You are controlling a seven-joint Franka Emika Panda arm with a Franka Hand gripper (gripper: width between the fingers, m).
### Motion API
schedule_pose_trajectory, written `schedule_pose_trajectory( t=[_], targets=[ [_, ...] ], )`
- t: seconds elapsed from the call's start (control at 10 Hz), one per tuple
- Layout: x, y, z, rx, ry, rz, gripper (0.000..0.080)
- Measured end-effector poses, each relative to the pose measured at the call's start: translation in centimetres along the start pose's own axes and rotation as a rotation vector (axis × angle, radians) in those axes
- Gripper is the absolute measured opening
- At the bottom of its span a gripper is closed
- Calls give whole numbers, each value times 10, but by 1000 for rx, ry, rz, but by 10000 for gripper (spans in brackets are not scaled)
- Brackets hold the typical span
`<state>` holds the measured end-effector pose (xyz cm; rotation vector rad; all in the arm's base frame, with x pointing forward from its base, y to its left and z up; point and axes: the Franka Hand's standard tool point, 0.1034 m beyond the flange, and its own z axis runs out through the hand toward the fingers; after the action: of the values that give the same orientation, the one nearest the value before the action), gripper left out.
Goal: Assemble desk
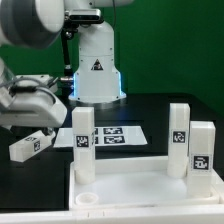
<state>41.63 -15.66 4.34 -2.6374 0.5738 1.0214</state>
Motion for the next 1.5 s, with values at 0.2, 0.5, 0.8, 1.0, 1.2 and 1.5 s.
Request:
schedule_pose_trajectory(
  t=[0.2,0.5,0.8,1.0,1.2,1.5],
  targets=[
    [-2,0,5,9,-148,5,649],
    [17,10,1,7,-175,9,649],
    [14,11,3,12,-194,11,649],
    [23,22,7,25,-276,30,649],
    [33,29,6,18,-267,36,649],
    [40,29,12,3,-218,31,647]
  ],
)
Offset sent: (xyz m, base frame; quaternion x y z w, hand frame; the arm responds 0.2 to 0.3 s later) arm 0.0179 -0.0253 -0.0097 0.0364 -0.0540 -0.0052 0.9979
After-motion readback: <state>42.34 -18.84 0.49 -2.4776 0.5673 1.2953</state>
